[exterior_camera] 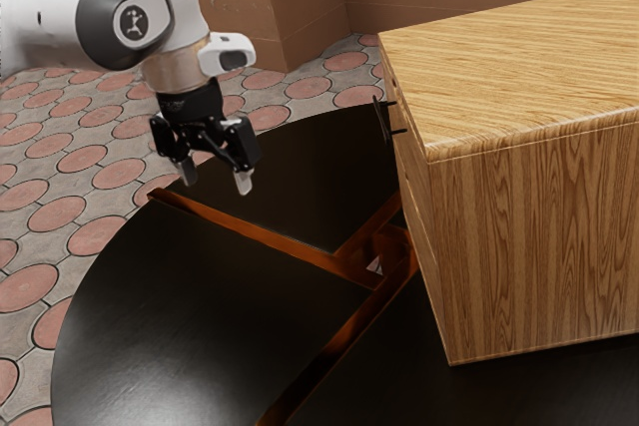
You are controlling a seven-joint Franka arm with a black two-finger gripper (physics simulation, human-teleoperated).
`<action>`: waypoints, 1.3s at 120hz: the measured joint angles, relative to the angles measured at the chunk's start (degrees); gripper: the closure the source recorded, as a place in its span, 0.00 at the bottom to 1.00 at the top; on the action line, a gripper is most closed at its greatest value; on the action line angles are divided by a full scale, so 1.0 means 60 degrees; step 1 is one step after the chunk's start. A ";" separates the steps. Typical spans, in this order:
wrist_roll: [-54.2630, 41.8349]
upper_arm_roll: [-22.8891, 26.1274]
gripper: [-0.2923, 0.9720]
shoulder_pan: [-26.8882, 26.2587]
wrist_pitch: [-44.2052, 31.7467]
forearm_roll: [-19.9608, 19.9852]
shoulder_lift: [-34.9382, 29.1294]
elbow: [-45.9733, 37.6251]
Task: Pull the drawer handle with one arm to open the drawer
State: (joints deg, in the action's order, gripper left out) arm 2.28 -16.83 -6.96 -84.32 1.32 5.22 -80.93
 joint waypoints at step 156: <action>0.4040 0.0503 0.23 0.0709 -0.1413 0.1227 -0.0555 0.0245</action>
State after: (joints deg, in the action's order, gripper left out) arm 26.52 -13.81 -2.70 -92.80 8.68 1.89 -79.46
